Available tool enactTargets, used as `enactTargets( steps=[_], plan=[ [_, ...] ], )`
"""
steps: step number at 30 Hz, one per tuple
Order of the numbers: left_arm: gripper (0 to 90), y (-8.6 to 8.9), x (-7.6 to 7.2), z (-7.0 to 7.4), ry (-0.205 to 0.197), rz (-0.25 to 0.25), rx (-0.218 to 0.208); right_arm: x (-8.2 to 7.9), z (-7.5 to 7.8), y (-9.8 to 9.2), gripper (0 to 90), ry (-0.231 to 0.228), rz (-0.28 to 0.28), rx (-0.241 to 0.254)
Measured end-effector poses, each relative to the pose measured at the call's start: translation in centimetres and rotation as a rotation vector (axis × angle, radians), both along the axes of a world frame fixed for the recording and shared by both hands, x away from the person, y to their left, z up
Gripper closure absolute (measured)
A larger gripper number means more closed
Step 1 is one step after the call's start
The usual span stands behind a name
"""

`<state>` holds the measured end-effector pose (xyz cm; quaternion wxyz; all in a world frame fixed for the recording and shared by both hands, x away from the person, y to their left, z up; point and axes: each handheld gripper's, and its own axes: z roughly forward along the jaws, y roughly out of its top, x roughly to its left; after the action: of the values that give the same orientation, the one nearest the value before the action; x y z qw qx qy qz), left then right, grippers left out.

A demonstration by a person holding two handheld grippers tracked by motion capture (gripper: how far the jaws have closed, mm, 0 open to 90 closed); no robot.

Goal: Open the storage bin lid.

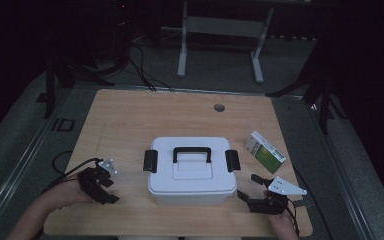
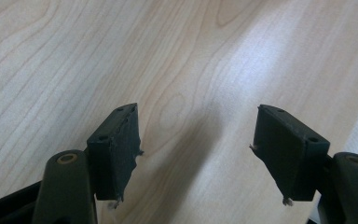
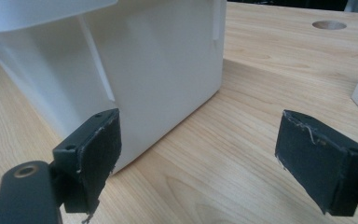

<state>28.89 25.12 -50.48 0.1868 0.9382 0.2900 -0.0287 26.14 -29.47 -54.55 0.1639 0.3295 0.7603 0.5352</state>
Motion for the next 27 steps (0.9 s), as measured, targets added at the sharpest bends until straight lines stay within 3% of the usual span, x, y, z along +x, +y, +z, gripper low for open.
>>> enactTargets(
  steps=[6,19,27],
  plan=[
    [31.7,0.5,0.0,1.0,0.000,-0.015,-0.016,0.0,0.0,0.0,13.9,0.002,0.002,0.005],
    [31.7,0.2,0.0,4.2,-0.025,-0.060,0.034,0.0,0.1,0.0,13.9,0.005,0.004,0.009],
    [31.8,-0.8,0.5,6.6,-0.024,-0.117,0.070,0.0,0.1,0.0,13.9,0.007,0.009,0.012]
  ],
)
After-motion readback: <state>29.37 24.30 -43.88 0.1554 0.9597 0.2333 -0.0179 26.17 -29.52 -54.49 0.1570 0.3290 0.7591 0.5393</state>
